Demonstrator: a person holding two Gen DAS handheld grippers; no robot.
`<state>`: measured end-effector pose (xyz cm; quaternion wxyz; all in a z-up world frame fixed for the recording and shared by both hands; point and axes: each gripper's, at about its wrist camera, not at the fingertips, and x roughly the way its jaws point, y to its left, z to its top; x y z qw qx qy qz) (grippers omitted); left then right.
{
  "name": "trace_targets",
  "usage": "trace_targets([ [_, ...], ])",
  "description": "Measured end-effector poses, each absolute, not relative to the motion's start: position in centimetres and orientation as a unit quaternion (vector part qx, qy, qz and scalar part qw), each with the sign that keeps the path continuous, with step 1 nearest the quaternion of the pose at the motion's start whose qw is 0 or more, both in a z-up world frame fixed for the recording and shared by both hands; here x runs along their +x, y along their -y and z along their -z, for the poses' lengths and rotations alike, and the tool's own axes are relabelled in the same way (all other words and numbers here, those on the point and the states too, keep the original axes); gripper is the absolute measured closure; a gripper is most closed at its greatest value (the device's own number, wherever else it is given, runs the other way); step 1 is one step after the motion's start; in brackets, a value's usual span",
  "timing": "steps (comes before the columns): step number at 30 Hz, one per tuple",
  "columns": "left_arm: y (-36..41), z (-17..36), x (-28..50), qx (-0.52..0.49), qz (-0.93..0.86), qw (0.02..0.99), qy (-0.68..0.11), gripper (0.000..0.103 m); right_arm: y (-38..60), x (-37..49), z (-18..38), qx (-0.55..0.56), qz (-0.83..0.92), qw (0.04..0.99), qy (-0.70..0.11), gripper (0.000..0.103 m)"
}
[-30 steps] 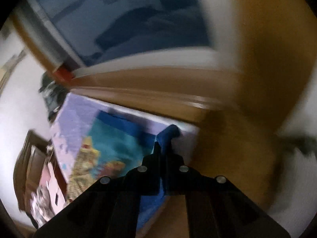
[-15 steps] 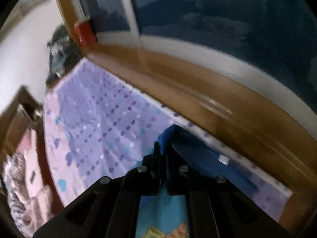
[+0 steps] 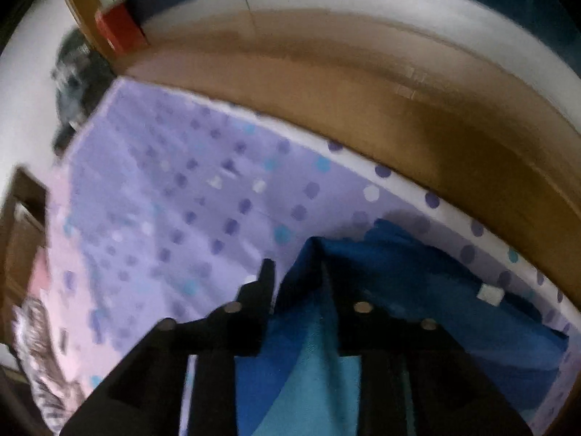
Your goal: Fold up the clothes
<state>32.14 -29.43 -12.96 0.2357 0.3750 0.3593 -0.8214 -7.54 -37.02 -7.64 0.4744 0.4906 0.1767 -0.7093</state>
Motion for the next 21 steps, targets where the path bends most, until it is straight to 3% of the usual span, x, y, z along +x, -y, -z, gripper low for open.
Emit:
trace_targets([
  [4, 30.1, 12.1, 33.4, 0.381, 0.819, 0.247, -0.35, 0.095, 32.4, -6.7, 1.5, 0.44, 0.724, 0.506, -0.16, 0.042],
  [7, 30.5, 11.0, 33.5, 0.376, 0.828, 0.247, -0.335, 0.095, 27.6, -5.9, -2.3, 0.402, 0.741, 0.514, -0.157, 0.036],
  [11, 30.6, 9.4, 32.2, 0.377, 0.845, 0.227, -0.304, 0.087, 20.0, -4.5, -5.3, 0.382, 0.758, 0.502, -0.167, 0.036],
  [21, 28.0, 9.6, 27.5, 0.428, 0.859, 0.149, -0.239, 0.083, -0.3, 3.2, -8.9, 0.373, 0.802, 0.426, -0.191, 0.036],
])
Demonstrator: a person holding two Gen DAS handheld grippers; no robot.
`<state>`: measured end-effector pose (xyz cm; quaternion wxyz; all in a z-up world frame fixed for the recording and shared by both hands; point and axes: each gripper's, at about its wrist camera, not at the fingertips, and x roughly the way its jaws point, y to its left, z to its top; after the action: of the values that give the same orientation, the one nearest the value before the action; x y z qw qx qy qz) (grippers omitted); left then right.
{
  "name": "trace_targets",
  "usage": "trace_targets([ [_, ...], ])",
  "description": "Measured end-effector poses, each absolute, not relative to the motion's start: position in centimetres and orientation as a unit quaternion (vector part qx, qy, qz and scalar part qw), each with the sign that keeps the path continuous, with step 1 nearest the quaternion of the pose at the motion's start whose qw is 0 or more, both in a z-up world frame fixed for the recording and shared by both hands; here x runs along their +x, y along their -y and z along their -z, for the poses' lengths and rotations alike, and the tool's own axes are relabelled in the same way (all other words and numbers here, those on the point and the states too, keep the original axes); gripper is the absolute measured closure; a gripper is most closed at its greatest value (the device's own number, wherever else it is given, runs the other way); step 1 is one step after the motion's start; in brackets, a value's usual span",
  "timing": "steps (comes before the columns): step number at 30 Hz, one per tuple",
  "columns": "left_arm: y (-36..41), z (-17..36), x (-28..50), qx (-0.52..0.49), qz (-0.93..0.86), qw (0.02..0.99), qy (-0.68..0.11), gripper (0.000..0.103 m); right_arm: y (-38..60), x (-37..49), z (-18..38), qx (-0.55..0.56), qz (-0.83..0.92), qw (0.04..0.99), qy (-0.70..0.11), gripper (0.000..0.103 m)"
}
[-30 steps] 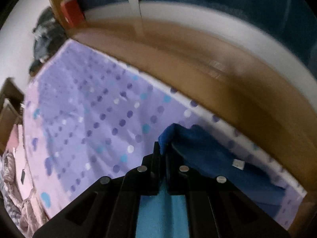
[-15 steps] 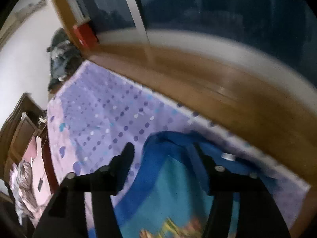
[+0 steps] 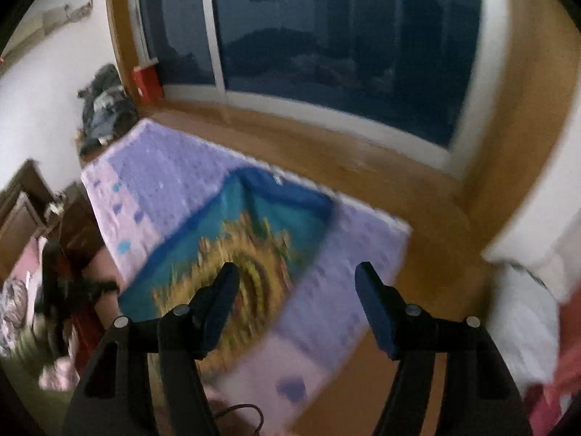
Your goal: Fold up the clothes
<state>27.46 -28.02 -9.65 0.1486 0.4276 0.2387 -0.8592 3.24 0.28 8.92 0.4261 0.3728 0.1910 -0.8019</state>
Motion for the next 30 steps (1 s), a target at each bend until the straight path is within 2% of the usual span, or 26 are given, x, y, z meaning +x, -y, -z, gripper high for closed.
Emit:
trace_targets([
  [6, 27.7, 10.2, 27.3, 0.454, 0.854, 0.114, -0.225, 0.081, -4.1, 11.0, -2.0, 0.405, 0.798, 0.418, -0.154, 0.036],
  [9, 28.6, 10.6, 27.2, 0.466, 0.855, 0.088, -0.212, 0.076, -1.8, 16.2, 2.9, 0.41, 0.798, 0.416, -0.149, 0.036],
  [14, 30.8, 11.5, 26.5, 0.491, 0.849, 0.031, -0.191, 0.076, 4.2, 23.0, 9.5, 0.407, 0.819, 0.361, -0.184, 0.036],
  [16, 30.9, 11.8, 26.3, 0.498, 0.85, 0.015, -0.173, 0.076, 5.9, 23.9, 10.9, 0.413, 0.826, 0.351, -0.156, 0.037],
  [20, 30.7, 12.5, 26.1, 0.509, 0.839, -0.035, -0.186, 0.075, 6.3, 23.0, 12.4, 0.42, 0.861, 0.276, -0.081, 0.039],
  [21, 30.5, 12.6, 26.0, 0.511, 0.839, -0.041, -0.184, 0.075, 6.0, 22.5, 12.6, 0.421, 0.866, 0.262, -0.058, 0.046],
  [23, 30.0, 12.8, 25.7, 0.516, 0.837, -0.048, -0.174, 0.074, 5.0, 21.1, 13.1, 0.439, 0.864, 0.245, -0.001, 0.076],
  [24, 29.8, 12.9, 25.6, 0.518, 0.836, -0.053, -0.173, 0.073, 4.5, 20.4, 13.4, 0.451, 0.859, 0.242, 0.027, 0.098],
  [26, 29.4, 13.1, 25.4, 0.521, 0.835, -0.056, -0.166, 0.073, 2.6, 19.9, 13.4, 0.455, 0.856, 0.226, 0.092, 0.098],
  [30, 28.9, 13.6, 25.6, 0.531, 0.834, -0.05, -0.14, 0.073, 0.4, 20.0, 14.0, 0.478, 0.846, 0.204, 0.118, 0.096],
])
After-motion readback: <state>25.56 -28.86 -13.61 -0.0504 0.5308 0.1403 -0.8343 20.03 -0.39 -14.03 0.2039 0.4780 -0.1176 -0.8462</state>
